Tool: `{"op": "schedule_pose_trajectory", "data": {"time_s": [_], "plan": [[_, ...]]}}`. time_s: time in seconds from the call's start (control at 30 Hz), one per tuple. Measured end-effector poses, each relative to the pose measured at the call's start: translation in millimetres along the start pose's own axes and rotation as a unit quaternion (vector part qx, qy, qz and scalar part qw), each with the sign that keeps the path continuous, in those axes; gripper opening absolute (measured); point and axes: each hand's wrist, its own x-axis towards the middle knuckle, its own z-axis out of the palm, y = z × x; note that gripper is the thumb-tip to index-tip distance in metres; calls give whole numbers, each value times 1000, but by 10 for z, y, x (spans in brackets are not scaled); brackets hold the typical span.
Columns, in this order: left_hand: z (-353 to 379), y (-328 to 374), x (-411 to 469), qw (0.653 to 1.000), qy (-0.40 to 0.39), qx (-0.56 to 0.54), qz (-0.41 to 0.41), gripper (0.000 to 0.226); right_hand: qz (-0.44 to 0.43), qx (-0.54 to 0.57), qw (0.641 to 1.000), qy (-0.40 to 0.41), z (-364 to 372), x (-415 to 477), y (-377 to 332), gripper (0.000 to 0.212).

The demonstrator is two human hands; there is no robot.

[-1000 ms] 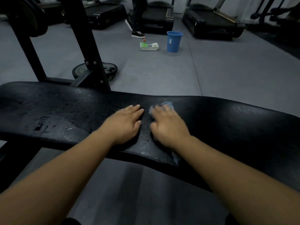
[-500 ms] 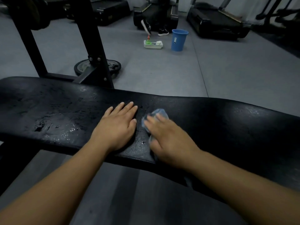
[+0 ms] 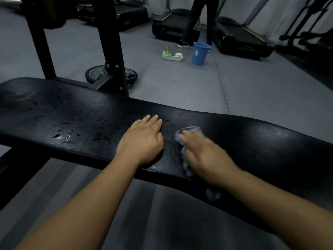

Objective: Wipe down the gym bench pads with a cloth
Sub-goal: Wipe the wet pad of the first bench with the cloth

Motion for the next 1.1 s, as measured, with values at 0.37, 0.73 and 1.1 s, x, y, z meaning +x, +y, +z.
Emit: {"op": "schedule_pose_trajectory", "data": {"time_s": [0.37,0.73,1.1], "plan": [[-279,-625,136,993,-50,93,42,61,-10,-42,999,-25,122,23,-421,59],[-256,-785,67,997,-48,34,47,71,38,-58,997,22,355,569,-635,57],[-232,-805,117,997,-41,35,58,71,51,-70,996,17,379,1067,-615,57]]}}
